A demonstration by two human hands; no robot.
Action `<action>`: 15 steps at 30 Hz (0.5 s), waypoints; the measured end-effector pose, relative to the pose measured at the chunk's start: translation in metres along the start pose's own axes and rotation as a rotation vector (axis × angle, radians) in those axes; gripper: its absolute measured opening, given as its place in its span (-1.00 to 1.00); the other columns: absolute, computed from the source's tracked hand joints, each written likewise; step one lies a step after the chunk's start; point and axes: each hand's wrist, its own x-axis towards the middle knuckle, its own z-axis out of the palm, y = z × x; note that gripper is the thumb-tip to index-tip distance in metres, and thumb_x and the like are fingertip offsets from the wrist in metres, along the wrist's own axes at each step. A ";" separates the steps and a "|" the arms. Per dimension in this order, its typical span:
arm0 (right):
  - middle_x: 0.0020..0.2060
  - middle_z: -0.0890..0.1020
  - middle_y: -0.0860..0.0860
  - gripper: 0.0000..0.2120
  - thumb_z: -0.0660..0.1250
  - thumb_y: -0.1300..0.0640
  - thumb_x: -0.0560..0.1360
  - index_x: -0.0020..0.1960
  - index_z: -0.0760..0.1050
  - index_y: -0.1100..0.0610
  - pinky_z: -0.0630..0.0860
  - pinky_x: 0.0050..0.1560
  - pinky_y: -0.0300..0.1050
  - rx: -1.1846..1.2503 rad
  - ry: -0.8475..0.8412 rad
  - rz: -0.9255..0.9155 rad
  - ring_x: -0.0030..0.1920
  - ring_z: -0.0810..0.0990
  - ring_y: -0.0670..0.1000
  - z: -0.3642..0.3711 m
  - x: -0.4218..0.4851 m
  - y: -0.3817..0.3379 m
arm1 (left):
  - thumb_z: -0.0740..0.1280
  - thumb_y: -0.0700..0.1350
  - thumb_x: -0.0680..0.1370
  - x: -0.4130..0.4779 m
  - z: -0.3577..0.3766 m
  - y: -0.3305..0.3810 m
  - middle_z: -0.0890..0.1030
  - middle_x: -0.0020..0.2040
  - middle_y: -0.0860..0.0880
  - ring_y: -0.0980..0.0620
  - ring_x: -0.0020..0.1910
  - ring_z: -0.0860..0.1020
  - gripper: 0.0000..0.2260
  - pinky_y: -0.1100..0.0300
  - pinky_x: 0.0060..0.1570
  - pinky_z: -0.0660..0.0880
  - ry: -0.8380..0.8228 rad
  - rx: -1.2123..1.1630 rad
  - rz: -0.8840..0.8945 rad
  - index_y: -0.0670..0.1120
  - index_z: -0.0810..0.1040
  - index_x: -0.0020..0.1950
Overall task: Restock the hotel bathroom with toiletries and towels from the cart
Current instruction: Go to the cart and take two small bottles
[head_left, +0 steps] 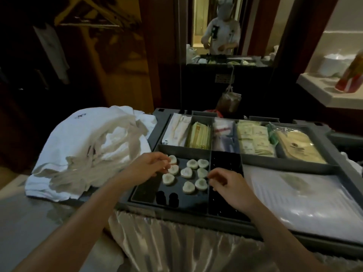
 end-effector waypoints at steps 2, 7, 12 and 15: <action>-0.16 0.61 -0.14 -0.90 0.30 0.14 0.54 -0.04 0.50 -0.06 0.43 -0.19 -0.48 -0.026 -0.016 -0.015 -0.15 0.57 -0.25 0.002 0.026 0.004 | 0.19 -0.17 0.60 0.022 -0.010 -0.011 0.64 -0.06 -0.01 0.08 -0.08 0.61 -0.86 0.35 -0.17 0.50 0.022 0.004 -0.003 -0.08 0.53 0.07; -0.23 0.58 -0.16 -0.91 0.32 0.12 0.51 -0.06 0.51 -0.07 0.45 -0.18 -0.36 -0.146 -0.022 -0.003 -0.18 0.57 -0.19 0.013 0.089 0.010 | 0.26 -0.16 0.57 0.076 -0.027 -0.039 0.61 -0.10 0.01 0.07 -0.07 0.59 -0.91 0.26 -0.02 0.49 0.059 0.133 0.042 -0.02 0.51 0.02; -0.11 0.61 -0.09 -0.85 0.33 0.04 0.47 0.04 0.51 -0.03 0.55 -0.03 -0.13 -0.313 -0.143 0.042 -0.08 0.57 -0.11 0.034 0.129 0.022 | 0.29 -0.11 0.55 0.110 -0.021 -0.062 0.61 -0.05 0.06 0.15 -0.05 0.58 -0.89 0.24 0.00 0.53 -0.019 0.196 0.129 0.06 0.51 0.06; 0.04 0.57 -0.02 -0.73 0.35 -0.01 0.45 0.13 0.49 0.00 0.49 0.07 -0.04 -0.483 -0.239 -0.004 0.10 0.49 -0.01 0.048 0.144 0.032 | 0.27 -0.09 0.57 0.118 -0.010 -0.070 0.55 -0.07 0.16 0.27 -0.10 0.53 -0.85 0.42 -0.14 0.46 -0.090 0.255 0.156 0.04 0.50 0.12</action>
